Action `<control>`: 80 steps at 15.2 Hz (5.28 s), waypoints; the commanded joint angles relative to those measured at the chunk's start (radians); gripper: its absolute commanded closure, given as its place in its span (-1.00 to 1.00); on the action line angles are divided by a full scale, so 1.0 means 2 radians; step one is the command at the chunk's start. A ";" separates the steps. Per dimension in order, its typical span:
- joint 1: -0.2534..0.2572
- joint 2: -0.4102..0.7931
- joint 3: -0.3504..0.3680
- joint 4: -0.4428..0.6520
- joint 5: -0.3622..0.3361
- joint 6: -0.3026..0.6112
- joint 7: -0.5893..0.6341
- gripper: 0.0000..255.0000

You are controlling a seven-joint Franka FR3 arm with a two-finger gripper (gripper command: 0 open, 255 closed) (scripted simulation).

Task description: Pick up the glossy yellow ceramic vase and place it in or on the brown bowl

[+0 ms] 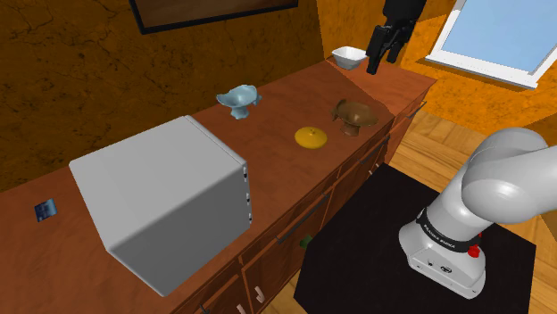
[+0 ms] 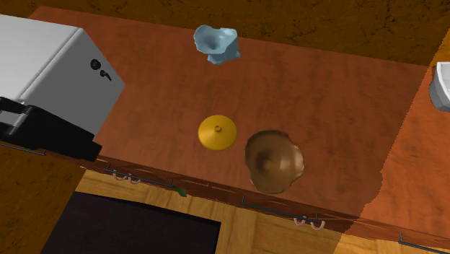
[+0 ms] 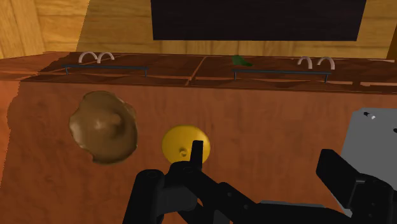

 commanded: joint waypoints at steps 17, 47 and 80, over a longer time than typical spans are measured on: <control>-0.001 0.225 -0.085 -0.037 0.002 0.267 -0.080 -1.00; -0.042 0.639 -0.077 0.153 0.187 0.469 -0.261 -1.00; -0.022 0.542 -0.105 0.157 0.141 0.372 -0.225 1.00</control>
